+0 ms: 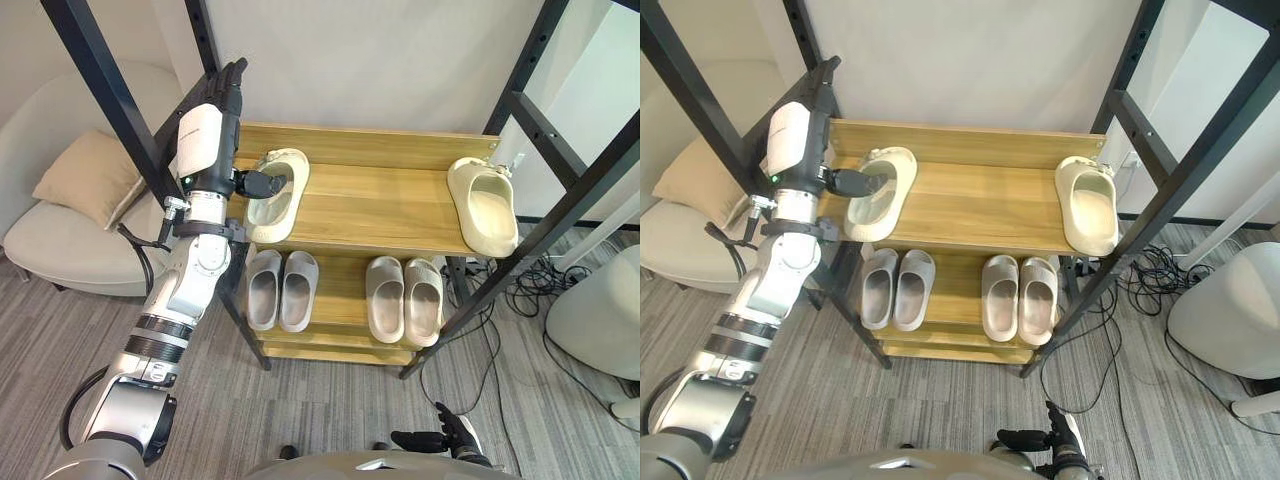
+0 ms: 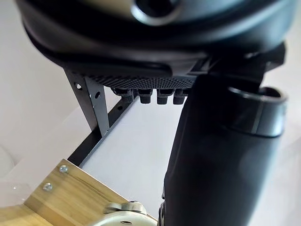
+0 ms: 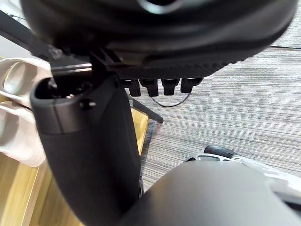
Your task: Organize the slippers on the shoe rack
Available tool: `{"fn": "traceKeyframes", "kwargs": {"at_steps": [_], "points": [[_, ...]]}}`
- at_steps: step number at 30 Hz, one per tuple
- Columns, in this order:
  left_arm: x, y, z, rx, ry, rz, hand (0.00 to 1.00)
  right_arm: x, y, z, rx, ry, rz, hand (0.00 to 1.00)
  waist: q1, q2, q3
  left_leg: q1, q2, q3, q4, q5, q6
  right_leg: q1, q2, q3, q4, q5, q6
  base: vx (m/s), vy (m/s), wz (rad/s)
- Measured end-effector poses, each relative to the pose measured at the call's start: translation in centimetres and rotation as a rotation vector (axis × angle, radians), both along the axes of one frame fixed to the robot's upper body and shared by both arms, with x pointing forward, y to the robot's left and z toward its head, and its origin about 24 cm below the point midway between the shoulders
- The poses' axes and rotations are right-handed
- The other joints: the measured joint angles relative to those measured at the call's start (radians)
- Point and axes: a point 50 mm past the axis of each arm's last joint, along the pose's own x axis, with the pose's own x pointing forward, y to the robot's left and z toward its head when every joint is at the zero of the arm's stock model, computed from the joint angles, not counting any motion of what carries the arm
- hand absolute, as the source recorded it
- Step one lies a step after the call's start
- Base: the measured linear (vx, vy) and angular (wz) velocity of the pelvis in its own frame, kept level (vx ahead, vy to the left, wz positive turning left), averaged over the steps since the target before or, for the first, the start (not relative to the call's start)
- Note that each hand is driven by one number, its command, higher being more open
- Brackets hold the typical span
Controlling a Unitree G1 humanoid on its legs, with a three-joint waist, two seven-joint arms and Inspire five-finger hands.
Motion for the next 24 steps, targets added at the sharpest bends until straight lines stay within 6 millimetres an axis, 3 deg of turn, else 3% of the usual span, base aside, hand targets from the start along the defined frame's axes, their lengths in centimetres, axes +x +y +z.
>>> {"fn": "traceKeyframes", "kwargs": {"at_steps": [9,10,24], "points": [[0.7,0.7,-1.2,0.026,0.044,0.083,1.00,0.2,0.3,0.1,0.008,-0.021,0.001,1.00,-0.013,-0.007,0.009,-0.008,0.001,0.004,0.000,-0.002,-0.003,-0.001,0.004,0.003,-0.019,0.006,-0.001,0.00,0.000,0.00],[0.8,0.9,-1.5,0.019,0.055,0.093,0.00,0.2,0.3,0.1,0.009,-0.023,0.002,1.00,-0.015,-0.007,0.009,-0.010,0.002,0.004,0.000,-0.002,-0.003,-0.001,0.005,0.003,-0.023,0.008,-0.002,0.00,0.000,0.00],[1.5,2.5,-2.1,-0.097,0.093,0.149,0.00,0.4,0.3,0.2,0.005,-0.038,-0.005,1.00,-0.018,-0.009,0.025,-0.028,0.007,0.012,0.000,-0.006,-0.008,-0.019,0.012,0.008,-0.030,0.010,-0.005,-0.01,-0.001,0.00]]}}
